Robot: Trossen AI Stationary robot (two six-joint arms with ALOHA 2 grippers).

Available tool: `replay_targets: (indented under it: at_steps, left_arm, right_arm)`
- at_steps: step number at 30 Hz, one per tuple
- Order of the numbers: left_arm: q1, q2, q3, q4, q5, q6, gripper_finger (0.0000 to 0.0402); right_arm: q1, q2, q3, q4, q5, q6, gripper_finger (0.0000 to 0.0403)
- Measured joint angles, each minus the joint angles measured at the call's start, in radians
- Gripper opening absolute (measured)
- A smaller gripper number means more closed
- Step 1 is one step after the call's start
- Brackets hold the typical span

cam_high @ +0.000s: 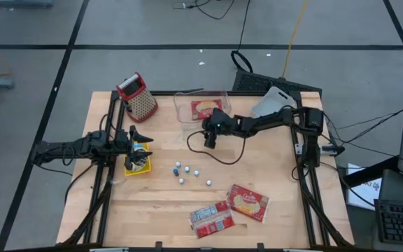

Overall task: Pick & Place Food Item
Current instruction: Adjust the transparent bin, then put the right popcorn bag into the transparent bin

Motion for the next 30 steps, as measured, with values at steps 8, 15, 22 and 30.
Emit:
replay_targets:
  at_steps: [8, 15, 22, 30]
  left_arm:
    - [0.000, 0.000, 0.000, 0.000, 0.000, 0.000, 0.0280]
    - [0.000, 0.000, 0.000, 0.000, 0.000, 0.000, 0.0280]
    - [0.000, 0.000, 0.000, 0.000, 0.000, 0.000, 0.0280]
    - [0.000, 0.000, 0.000, 0.000, 0.000, 0.000, 0.0280]
  right_arm:
    - [-0.013, 0.001, 0.000, 0.071, 0.040, 0.039, 0.0183]
    - [0.002, 0.001, 0.000, 0.120, 0.016, 0.108, 0.0181]
    - [0.017, 0.001, 0.000, 0.143, 0.119, 0.090, 0.0180]
    - [0.051, -0.065, -0.001, 0.062, 0.120, 0.040, 0.0178]
